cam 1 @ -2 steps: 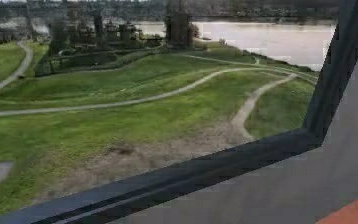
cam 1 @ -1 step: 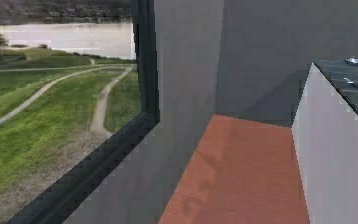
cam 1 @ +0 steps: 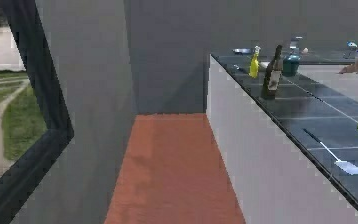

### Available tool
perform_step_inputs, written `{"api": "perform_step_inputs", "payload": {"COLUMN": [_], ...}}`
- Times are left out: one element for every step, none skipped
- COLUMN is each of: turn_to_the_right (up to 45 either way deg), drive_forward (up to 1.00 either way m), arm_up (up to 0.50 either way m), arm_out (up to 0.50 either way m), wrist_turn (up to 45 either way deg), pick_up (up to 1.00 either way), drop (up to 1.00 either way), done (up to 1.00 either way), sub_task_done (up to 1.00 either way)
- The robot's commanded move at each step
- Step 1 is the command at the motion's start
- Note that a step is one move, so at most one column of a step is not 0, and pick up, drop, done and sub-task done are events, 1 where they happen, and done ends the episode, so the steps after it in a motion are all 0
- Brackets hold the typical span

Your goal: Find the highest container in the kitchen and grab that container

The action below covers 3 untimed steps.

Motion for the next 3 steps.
{"api": "perform_step_inputs", "payload": {"turn_to_the_right": [0.0, 0.0, 9.0], "drive_forward": [1.0, 0.85, 0.0], "arm_up": [0.0, 0.0, 0.0], "arm_out": [0.0, 0.0, 0.0], "wrist_turn": [0.0, 0.0, 0.0], "pick_up": [0.0, 0.0, 0.0], "drop": [0.0, 0.0, 0.0], "done": [0.0, 0.0, 0.0], "sub_task_done": [0.0, 0.0, 0.0]}}
